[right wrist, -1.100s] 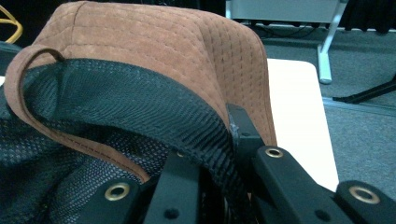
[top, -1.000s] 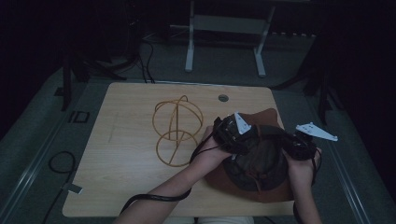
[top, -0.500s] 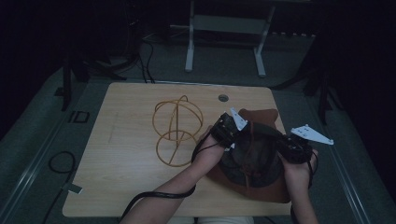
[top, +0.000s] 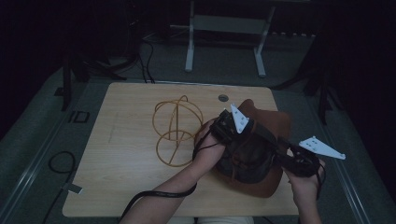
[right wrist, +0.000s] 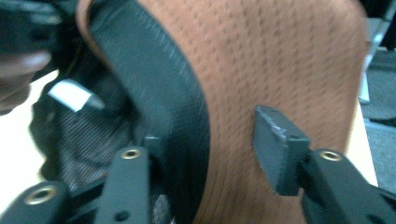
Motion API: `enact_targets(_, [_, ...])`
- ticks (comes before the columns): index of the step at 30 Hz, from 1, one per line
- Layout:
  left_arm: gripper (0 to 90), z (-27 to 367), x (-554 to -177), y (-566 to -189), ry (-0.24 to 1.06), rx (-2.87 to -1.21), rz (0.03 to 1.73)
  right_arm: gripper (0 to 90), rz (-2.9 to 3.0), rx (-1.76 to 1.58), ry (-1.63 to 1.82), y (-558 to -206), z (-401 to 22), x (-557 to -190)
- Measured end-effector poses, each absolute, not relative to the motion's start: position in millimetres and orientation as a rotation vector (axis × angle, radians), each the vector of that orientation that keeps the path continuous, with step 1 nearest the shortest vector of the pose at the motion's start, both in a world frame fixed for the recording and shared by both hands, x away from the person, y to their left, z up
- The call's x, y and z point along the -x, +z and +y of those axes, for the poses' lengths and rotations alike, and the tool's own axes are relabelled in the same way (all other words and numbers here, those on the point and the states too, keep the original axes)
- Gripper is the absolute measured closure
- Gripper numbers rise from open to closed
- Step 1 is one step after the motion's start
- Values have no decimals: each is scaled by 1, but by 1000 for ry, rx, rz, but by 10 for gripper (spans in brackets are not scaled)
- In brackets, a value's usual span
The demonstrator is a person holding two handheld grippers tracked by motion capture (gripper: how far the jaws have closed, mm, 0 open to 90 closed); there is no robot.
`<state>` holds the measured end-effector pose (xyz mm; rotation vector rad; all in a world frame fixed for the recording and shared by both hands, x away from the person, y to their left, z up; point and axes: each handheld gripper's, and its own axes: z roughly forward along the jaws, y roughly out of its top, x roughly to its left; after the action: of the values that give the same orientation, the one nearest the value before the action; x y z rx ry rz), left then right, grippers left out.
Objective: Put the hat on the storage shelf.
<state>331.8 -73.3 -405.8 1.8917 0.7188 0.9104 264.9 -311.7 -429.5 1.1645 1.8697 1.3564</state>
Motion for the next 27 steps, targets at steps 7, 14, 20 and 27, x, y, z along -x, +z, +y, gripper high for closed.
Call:
enact_targets(7, [862,-71,-321,-406,921,-1838,678,445,1867,-1108,1322,-422,-337,-243])
enact_targets(14, [862,-56,-320,-413,865,-1792,680,479,1834,-1105,1370,-417,-363,-234])
enact_targets(20, [862,-38,-312,-415,829,-1725,571,511,1795,-1165,1278,-421,-382,-243])
enact_targets(27, [861,-18,-304,-408,736,-1667,484,516,1801,-1181,1280,-428,-392,-259])
